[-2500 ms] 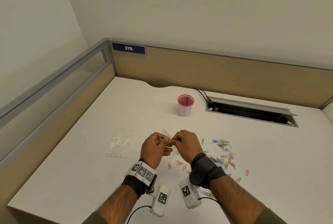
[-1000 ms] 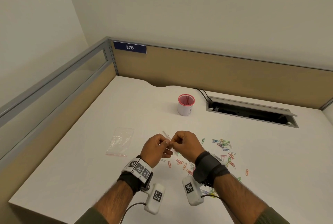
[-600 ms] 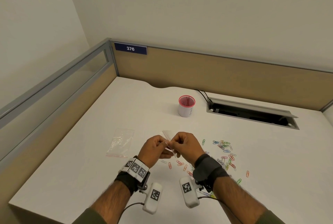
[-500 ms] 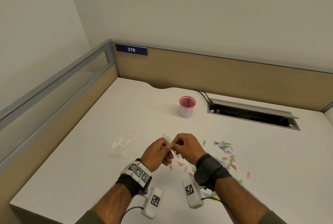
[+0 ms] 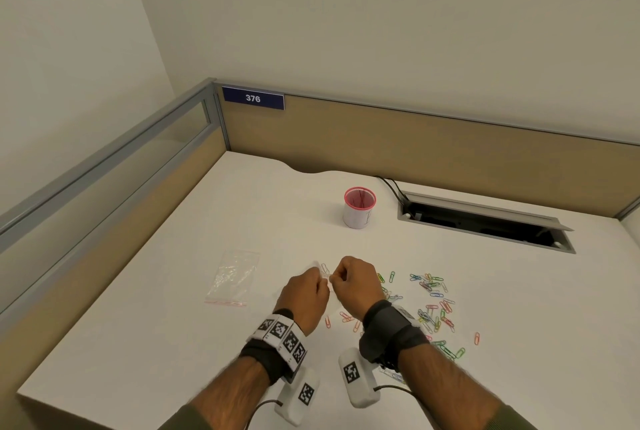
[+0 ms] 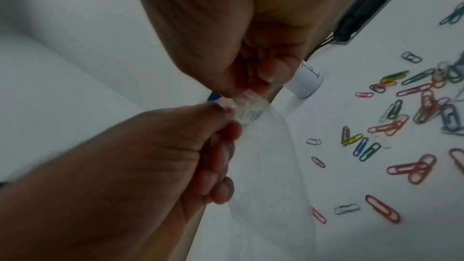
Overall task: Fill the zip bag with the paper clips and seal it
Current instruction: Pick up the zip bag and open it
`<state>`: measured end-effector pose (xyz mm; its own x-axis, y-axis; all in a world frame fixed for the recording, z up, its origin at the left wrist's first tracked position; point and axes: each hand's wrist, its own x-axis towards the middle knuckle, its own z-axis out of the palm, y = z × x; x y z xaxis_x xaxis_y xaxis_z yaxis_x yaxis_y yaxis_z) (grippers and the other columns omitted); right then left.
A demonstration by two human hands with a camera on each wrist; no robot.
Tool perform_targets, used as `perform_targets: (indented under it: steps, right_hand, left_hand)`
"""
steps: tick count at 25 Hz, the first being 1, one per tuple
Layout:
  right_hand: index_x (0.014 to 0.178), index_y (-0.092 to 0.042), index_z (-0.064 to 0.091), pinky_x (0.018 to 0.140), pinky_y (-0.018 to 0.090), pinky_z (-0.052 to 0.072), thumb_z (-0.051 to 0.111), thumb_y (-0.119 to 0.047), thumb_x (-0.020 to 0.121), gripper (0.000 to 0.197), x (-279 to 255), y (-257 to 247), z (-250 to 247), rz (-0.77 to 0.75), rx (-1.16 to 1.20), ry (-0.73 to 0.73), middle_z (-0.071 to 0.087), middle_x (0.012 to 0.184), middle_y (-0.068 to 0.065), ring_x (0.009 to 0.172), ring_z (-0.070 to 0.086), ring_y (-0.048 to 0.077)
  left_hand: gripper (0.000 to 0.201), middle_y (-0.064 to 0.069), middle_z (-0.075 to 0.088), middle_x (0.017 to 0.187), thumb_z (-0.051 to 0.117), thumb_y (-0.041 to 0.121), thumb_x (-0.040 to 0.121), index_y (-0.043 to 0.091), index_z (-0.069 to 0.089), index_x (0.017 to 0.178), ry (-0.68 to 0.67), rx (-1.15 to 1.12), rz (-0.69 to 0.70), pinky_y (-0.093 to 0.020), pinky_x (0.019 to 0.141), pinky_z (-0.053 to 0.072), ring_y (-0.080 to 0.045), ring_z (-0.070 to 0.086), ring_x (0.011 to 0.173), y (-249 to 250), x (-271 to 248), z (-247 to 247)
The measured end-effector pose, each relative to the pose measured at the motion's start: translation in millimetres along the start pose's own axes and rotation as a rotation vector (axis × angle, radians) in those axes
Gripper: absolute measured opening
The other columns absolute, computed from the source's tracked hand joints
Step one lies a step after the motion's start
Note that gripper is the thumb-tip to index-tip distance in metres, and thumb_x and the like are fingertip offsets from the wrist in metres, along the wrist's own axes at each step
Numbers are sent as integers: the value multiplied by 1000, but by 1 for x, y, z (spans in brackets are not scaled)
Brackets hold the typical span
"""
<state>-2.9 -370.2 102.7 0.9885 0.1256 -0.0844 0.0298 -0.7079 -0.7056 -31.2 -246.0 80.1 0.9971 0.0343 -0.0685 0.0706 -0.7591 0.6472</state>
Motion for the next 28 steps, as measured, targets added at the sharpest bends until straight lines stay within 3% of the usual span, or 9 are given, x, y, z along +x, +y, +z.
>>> perform_targets:
  steps: [6,10,15,17,19,20,22,25,28]
  right_hand:
    - [96,-21,59,66,29,53,63,-21,81,15,-3,1,-9,-47,-71,-192,65,82,-3,73,63,17]
    - [95,-22,56,70,33,53,56,-20,84,10,-1,6,-6,46,-169,-41,65,87,-1,78,62,21]
    - [86,-20,59,70,35,55,56,-20,82,4,-1,13,-10,100,-154,-34,65,83,-2,76,61,19]
    - [83,-18,62,74,37,56,54,-16,83,9,-1,10,-8,72,-108,-57,65,83,-2,78,61,20]
    - [81,-16,64,74,38,57,53,-13,82,12,0,8,-8,71,-63,-43,67,85,-1,77,63,20]
    - [81,-15,65,73,39,58,53,-12,82,13,0,6,-9,67,-44,-36,67,85,-1,76,64,20]
    - [81,-13,67,71,39,59,54,-12,83,13,1,4,-9,39,-11,-58,68,84,0,73,65,21]
    - [81,-14,67,67,32,57,55,-11,84,13,-3,-6,-9,-34,9,-124,62,72,-7,65,59,15]
    - [82,-15,67,67,30,54,54,-9,84,14,-5,-11,-9,-54,-18,-123,54,66,-13,64,58,14]
  left_hand:
    - [28,6,49,63,48,24,98,21,43,71,-72,-106,44,-27,56,38,-10,40,55,-5,-2,-10]
    - [30,3,44,62,48,25,89,20,35,63,-187,36,2,-29,55,34,-15,37,57,-9,-6,-15]
    - [31,3,45,64,53,32,85,19,36,63,-121,43,-51,-35,58,41,-18,42,61,-18,-3,-27]
    - [31,7,52,79,65,45,84,23,46,74,1,-82,26,-35,67,49,-14,50,69,-19,-5,-29]
    - [64,15,53,120,77,63,67,29,51,114,65,-174,108,-25,91,48,-3,53,104,-24,-8,-31]
    - [95,18,41,139,80,68,58,30,39,135,25,-156,145,-27,108,39,-2,42,126,-26,-8,-30]
    - [130,15,18,158,82,71,52,30,11,153,-52,14,199,-35,123,13,-5,16,146,-30,-8,-24]
    - [125,9,14,164,78,68,63,31,1,155,-85,168,222,-36,124,-4,-14,9,153,-31,-5,-9]
    - [89,9,44,137,77,48,75,26,27,146,38,42,230,-38,126,12,-14,41,132,-38,-2,0]
